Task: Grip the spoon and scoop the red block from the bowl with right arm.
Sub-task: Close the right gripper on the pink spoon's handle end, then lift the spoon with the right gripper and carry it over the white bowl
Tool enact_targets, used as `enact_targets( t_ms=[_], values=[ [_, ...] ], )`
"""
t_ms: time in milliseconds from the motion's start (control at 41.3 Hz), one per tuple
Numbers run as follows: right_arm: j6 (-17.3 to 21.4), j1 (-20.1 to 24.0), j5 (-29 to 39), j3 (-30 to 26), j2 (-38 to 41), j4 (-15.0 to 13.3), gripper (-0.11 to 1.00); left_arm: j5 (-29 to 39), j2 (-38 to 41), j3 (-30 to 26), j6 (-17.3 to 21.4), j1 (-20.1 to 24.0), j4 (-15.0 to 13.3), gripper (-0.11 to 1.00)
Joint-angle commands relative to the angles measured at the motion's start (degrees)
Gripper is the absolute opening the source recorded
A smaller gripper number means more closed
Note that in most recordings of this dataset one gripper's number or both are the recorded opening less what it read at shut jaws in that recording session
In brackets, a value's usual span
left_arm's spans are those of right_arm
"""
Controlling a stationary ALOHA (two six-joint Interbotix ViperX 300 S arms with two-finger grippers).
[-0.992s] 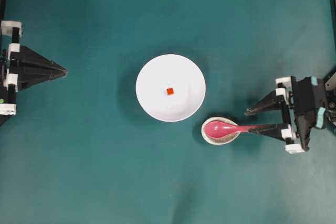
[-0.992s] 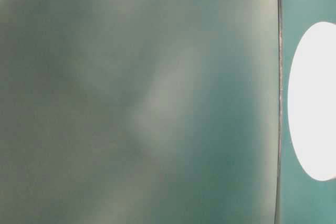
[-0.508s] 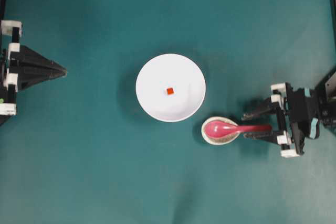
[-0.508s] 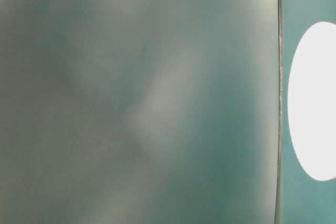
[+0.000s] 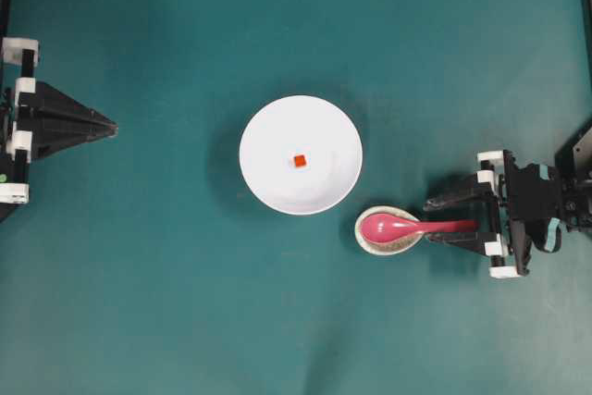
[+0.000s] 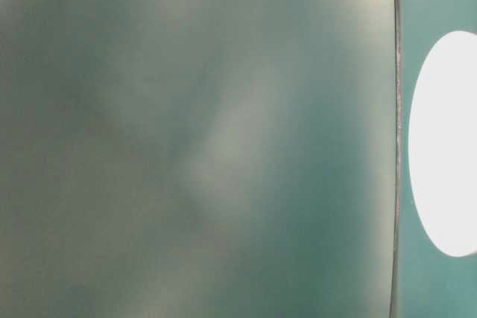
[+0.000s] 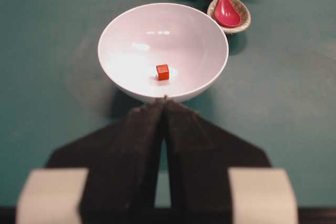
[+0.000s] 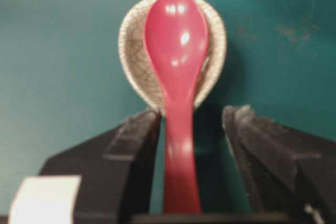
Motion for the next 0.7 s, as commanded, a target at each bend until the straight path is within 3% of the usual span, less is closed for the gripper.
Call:
enact_targets(
  t_ms=[0,121,678],
  values=[
    [0.0,1.05,-0.7,-0.18,-0.44,0.79,0.57,-0.09,0.18,-0.97,0.0,0.18,0.18,0.0],
    [-0.09,1.41,-0.7,0.26,-0.44,1.93,0.57,-0.09,0.18,-0.97,0.0,0.18,0.09,0.0],
    [-2.55,2.2,-0.26,0.53,-0.44,2.11,0.56,0.53,0.09,-0.97,0.0,0.09,0.09,0.0]
  ],
)
